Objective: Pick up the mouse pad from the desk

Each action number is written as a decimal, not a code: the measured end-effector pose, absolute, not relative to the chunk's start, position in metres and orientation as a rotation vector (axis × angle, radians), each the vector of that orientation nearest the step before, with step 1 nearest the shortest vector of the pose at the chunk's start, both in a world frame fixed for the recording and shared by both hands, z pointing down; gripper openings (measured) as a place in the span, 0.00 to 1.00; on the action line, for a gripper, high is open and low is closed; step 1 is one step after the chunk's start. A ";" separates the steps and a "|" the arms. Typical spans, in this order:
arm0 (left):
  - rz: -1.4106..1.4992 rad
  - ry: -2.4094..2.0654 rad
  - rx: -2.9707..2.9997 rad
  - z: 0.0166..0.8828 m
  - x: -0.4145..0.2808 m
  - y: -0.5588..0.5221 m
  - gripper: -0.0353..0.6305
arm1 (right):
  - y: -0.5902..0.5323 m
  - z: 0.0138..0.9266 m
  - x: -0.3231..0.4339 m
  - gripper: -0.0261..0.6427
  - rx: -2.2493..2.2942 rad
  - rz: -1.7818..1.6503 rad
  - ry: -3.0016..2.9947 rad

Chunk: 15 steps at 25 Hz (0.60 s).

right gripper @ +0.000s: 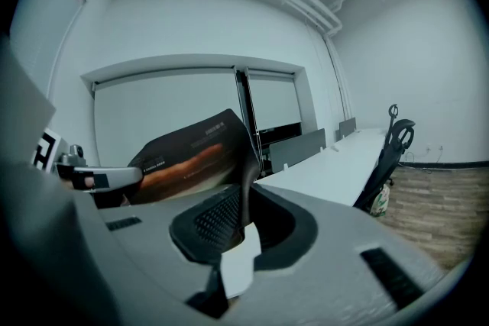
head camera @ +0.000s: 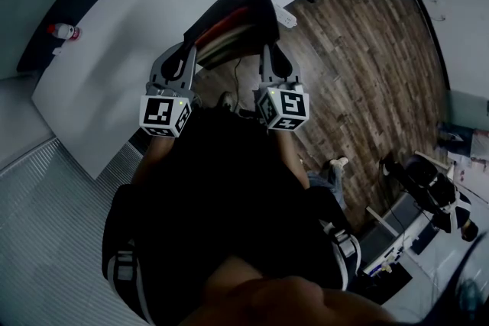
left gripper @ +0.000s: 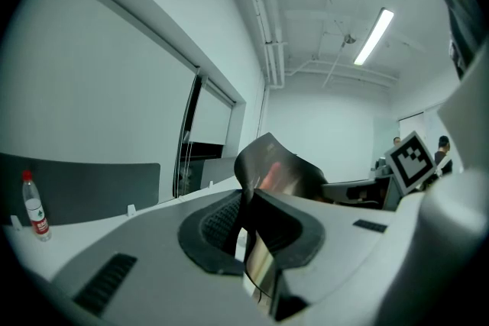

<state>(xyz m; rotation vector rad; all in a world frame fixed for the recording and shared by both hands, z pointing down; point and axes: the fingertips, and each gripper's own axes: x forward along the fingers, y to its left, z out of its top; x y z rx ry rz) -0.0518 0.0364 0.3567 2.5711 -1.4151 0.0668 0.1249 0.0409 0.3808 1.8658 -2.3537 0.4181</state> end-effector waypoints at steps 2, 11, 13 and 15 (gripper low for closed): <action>0.064 -1.417 2.569 0.357 -0.052 0.036 0.09 | 0.040 0.381 0.124 0.09 1.864 0.418 -2.356; 0.056 -1.414 2.568 0.354 -0.054 0.036 0.09 | 0.042 0.377 0.123 0.09 1.867 0.412 -2.361; 0.056 -1.411 2.569 0.354 -0.053 0.036 0.09 | 0.042 0.378 0.124 0.09 1.868 0.413 -2.357; 0.055 -1.408 2.571 0.355 -0.053 0.035 0.09 | 0.042 0.379 0.124 0.09 1.870 0.411 -2.354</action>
